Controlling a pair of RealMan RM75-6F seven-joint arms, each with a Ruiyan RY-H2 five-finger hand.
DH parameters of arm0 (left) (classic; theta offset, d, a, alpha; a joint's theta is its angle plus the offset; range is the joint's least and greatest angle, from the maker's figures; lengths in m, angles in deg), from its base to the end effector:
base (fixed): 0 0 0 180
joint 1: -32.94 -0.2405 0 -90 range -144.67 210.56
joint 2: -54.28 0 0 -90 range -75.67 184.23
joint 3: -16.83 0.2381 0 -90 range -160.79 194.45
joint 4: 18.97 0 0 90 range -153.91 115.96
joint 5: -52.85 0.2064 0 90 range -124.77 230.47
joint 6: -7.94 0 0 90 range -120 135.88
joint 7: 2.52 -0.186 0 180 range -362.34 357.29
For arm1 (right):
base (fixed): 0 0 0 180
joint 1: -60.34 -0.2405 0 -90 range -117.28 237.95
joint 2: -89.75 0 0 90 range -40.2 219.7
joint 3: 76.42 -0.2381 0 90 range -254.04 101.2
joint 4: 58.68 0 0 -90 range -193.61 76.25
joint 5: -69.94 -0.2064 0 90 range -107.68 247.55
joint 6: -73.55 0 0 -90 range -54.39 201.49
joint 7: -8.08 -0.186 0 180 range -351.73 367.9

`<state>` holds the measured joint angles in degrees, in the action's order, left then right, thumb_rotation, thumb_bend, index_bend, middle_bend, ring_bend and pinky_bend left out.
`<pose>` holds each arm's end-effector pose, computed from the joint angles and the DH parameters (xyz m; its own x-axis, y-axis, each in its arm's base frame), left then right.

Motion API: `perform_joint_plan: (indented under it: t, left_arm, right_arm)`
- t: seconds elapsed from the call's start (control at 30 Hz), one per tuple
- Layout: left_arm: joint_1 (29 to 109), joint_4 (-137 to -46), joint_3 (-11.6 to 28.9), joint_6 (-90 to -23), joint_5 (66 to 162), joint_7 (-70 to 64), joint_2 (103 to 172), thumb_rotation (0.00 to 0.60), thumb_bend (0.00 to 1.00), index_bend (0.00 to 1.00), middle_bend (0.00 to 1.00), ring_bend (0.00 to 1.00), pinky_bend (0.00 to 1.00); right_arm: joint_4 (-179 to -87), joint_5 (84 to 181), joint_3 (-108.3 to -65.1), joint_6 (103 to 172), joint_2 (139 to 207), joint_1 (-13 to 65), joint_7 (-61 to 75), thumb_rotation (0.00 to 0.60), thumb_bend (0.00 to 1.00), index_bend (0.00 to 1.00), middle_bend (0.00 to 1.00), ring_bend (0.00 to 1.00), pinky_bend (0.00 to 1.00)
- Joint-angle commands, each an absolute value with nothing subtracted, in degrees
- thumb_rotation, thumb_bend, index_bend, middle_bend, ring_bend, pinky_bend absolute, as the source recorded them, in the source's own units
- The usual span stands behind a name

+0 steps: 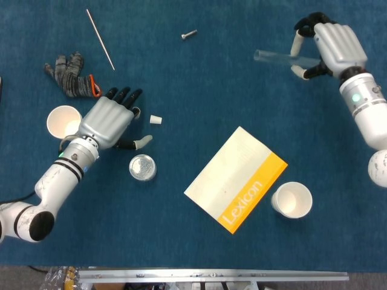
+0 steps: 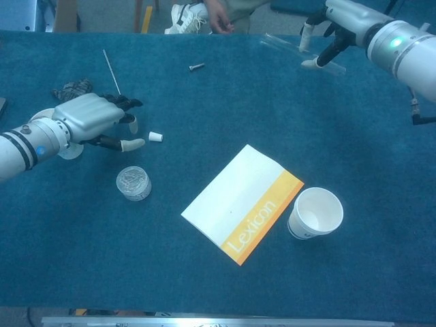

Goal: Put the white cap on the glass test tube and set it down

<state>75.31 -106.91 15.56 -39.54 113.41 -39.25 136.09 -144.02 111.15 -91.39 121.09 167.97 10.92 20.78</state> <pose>-0.1811 0.3366 -0.0377 0.7717 0.3147 0.5526 0.6293 -0.5031 -0.5923 -0.1430 -0.4293 0.0335 0.2243 -0.3319 0.9163 -0.9741 -0.1041 0.2008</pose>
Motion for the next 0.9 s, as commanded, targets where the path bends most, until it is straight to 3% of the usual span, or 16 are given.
perform_joint_plan:
  t: [0.03,0.9]
  left_arm:
    - [75.6,-106.6,15.9,-39.6,112.9,-39.6,136.5,0.000,0.22,0.29,0.00,0.00,0.00]
    - [78.2,-107.6,16.2,-40.5,110.0,-39.7,138.5,0.000,0.22,0.29,0.00,0.00,0.00]
  right_arm:
    - [-144.0,111.3,-91.4,121.0,167.9,11.0,20.5,0.600,0.25,0.65,0.28,0.12,0.23]
    - [-143.9,112.2,-91.4,121.0,166.7,11.9,18.6,0.600,0.25,0.65,0.28,0.12,0.23]
